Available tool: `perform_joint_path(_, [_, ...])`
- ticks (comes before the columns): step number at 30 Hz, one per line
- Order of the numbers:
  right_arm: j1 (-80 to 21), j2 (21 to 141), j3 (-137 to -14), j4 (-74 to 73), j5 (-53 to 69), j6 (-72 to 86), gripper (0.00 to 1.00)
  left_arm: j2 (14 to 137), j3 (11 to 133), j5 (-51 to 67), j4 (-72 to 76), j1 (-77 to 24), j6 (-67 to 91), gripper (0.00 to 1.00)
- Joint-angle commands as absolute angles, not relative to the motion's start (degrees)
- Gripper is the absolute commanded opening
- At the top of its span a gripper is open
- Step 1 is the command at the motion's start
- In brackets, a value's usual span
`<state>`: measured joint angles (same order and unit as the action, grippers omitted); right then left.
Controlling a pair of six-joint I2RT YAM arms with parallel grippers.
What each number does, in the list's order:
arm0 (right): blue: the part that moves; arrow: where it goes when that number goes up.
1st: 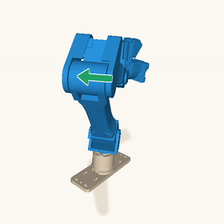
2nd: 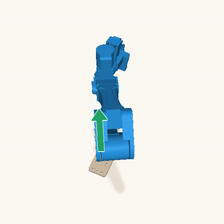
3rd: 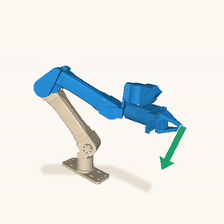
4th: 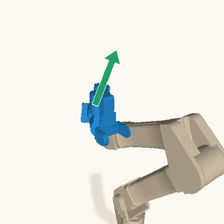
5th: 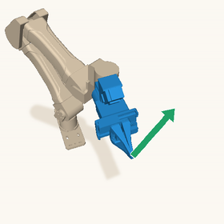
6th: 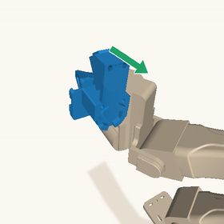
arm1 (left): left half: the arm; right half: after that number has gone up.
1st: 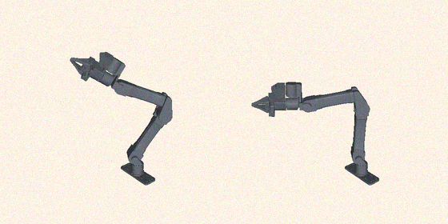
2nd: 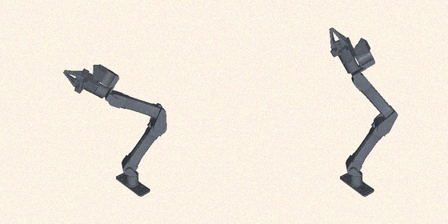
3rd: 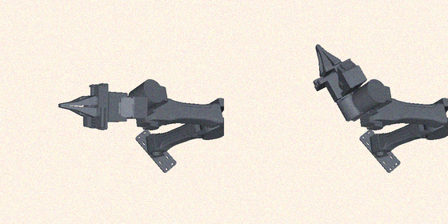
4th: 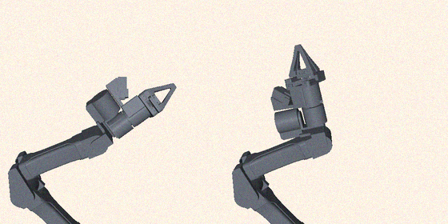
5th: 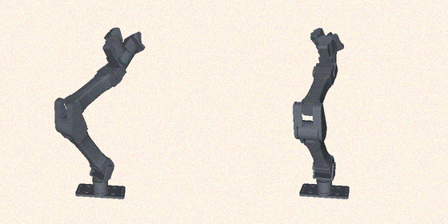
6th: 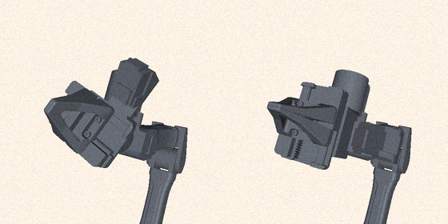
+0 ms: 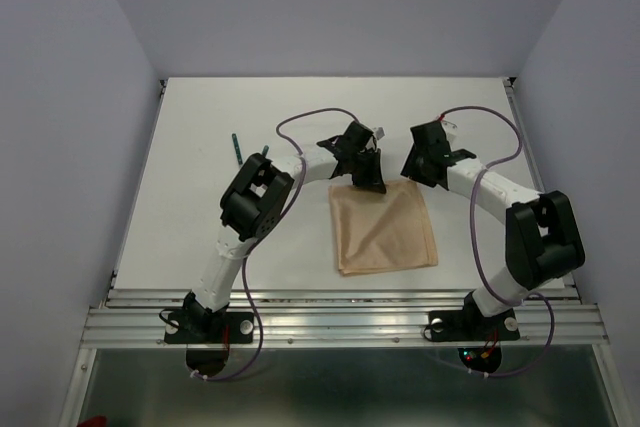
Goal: Fold the napkin into a case and place the utensils inside
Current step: Fold the lower triangle-folded napkin at the center of the board.
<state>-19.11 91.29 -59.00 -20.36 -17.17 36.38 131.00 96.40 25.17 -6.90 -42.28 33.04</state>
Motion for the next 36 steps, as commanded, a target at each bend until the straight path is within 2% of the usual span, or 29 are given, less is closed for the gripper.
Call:
perform_joint_path(1, [-18.11,88.07,-58.97,-21.18,-22.32,34.63,0.49,126.04,96.06,25.05,-8.0,-42.19,31.46,0.0])
perform_joint_path(7, [-16.17,87.36,-57.83,-21.8,-21.8,33.49,0.47,125.77,97.03,26.54,-7.21,-42.63,31.73,0.0])
perform_joint_path(10, [-16.17,87.45,-57.66,-21.8,-20.75,32.61,0.42,126.91,98.52,26.81,-7.21,-42.71,32.08,0.0])
perform_joint_path(14, [-16.17,88.59,-57.83,-21.71,-16.11,29.8,0.41,128.14,100.72,26.02,-7.91,-42.71,32.7,0.0])
perform_joint_path(19, [-15.65,89.64,-58.18,-21.09,-12.92,26.2,0.5,129.2,102.65,25.58,-8.96,-42.63,32.61,0.0])
perform_joint_path(36, [-15.64,93.51,-59.77,-20.3,-10.28,21.89,0.59,136.66,109.77,23.29,-13.09,-42.28,31.38,0.0])
